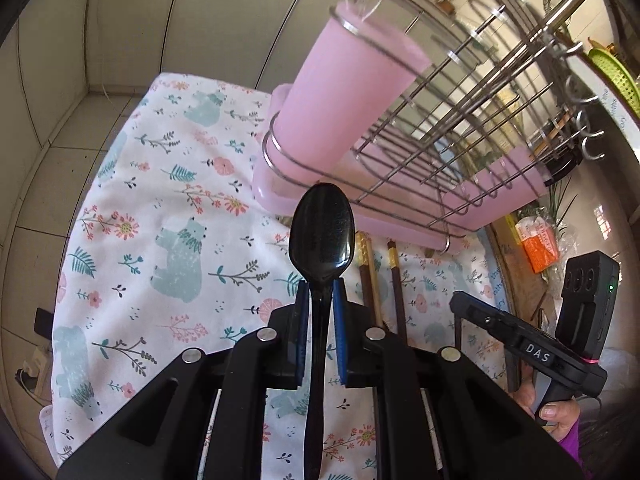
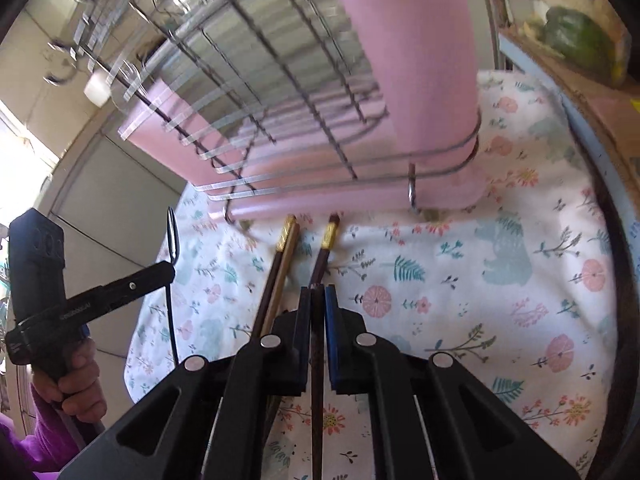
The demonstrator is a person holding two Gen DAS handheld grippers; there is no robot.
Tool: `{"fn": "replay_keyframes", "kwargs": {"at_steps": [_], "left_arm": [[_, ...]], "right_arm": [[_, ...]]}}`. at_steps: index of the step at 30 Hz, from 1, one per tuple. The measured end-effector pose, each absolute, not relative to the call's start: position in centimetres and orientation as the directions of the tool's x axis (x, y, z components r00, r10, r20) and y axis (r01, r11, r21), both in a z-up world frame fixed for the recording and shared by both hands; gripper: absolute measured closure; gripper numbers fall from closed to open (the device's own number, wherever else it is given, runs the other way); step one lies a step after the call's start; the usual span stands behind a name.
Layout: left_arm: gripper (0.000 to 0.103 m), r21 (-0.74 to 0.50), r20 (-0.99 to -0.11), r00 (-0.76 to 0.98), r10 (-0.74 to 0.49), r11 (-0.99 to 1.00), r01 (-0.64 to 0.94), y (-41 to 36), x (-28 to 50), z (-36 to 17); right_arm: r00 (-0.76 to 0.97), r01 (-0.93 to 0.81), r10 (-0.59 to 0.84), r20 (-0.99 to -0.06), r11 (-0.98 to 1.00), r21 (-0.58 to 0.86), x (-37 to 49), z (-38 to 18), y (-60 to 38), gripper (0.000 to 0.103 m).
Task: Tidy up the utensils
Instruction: 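Lift the black spoon and the chopstick toward the pink holder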
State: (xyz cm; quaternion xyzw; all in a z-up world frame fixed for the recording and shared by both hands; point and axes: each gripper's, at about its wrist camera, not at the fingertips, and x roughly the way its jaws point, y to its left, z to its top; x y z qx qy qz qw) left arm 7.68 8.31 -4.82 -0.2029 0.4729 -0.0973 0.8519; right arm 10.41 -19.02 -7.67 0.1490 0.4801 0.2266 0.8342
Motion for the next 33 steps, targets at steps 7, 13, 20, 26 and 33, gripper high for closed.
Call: {"fn": "replay_keyframes", "kwargs": {"at_steps": [7,13,20,26,33], "left_arm": [[0.092,-0.444,-0.695,0.628,-0.351,0.896,0.011,7.6,6.7,-2.9],[0.092,-0.435,-0.641,0.692,-0.333,0.900,0.029,7.3,5.7,-1.4],[0.092,-0.432,-0.612,0.723,-0.320,0.901,0.033,7.4,5.4,-0.8],[0.092,-0.419,-0.593,0.744,-0.307,0.907,0.040,7.3,5.3,-0.3],[0.092,-0.384,-0.592,0.751,-0.292,0.922,0.055,6.7,5.2,-0.3]], "right_arm": [[0.565,-0.259,0.523,-0.639,0.847,0.464,9.3,-4.4,-21.1,0.097],[0.648,-0.270,0.500,-0.574,0.856,0.440,8.5,-2.6,-21.5,0.097],[0.736,-0.284,0.460,-0.497,0.876,0.390,7.0,-0.4,-22.2,0.097],[0.795,-0.279,0.432,-0.426,0.884,0.376,6.1,0.4,-22.7,0.097],[0.805,-0.257,0.390,-0.446,0.908,0.330,6.6,-1.0,-22.6,0.097]]}}
